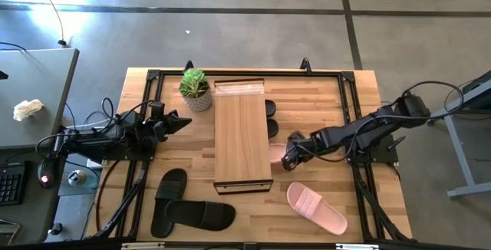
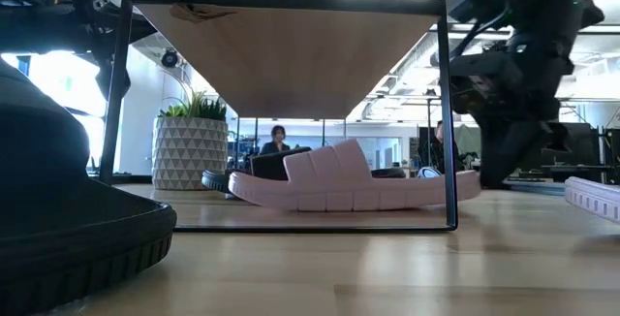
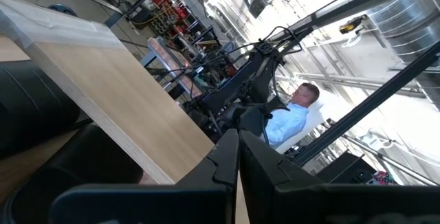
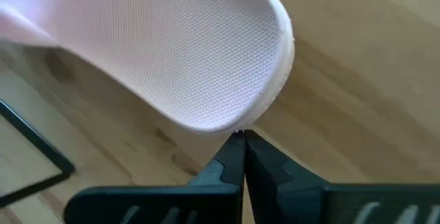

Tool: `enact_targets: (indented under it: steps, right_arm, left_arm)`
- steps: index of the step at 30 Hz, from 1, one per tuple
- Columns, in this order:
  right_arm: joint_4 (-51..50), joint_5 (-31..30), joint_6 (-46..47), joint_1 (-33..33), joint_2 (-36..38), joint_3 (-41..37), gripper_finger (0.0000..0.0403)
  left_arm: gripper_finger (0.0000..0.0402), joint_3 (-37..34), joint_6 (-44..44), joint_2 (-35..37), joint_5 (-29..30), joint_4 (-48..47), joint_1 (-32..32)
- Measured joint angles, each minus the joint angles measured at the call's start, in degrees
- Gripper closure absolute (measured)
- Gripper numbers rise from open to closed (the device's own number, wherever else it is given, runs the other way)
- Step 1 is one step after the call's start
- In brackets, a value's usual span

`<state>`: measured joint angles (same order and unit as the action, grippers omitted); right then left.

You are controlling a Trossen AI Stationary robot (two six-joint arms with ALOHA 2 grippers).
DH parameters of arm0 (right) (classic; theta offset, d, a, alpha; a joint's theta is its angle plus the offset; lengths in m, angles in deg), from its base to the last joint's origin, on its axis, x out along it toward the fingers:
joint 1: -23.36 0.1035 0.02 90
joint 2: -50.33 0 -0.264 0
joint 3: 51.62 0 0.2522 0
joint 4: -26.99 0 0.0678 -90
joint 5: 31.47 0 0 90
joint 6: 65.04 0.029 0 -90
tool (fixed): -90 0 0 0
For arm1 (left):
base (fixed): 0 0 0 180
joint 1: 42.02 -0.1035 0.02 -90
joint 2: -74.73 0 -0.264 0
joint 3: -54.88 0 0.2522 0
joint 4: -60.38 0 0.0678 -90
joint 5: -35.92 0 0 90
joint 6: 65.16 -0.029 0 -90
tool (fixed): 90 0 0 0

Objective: Pick and place slides into the shelf
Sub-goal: Move the top pink slide under the shelf

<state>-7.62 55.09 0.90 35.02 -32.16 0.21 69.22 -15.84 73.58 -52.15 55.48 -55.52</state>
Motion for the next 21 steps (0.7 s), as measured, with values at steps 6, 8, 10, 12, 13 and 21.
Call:
enact_targets:
  steps: [6,8,10,12,13,21]
  right_arm:
    - [3.2,-0.1,-1.0,-2.6,0.0,0.0,0.0403]
    - [4.0,-0.5,-1.1,-3.3,0.0,0.0,0.0403]
    - [4.5,-0.5,-1.3,-4.1,0.0,0.0,0.0403]
    - [5.3,-0.5,-1.8,-4.7,0.0,0.0,0.0403]
    - [5.9,-0.4,-1.9,-5.0,0.0,0.0,0.0403]
    - [7.6,1.2,-2.9,-5.3,0.0,0.0,0.0403]
  left_arm:
    - [0.0399,0.0,0.0,0.0,0.0,0.0,0.0]
    - [0.0399,0.0,0.0,0.0,0.0,0.0,0.0]
    - [0.0399,0.0,0.0,0.0,0.0,0.0,0.0]
    - [0.0399,0.0,0.0,0.0,0.0,0.0,0.0]
    - [0.0399,0.0,0.0,0.0,0.0,0.0,0.0]
    - [0.0399,0.0,0.0,0.0,0.1,0.0,0.0]
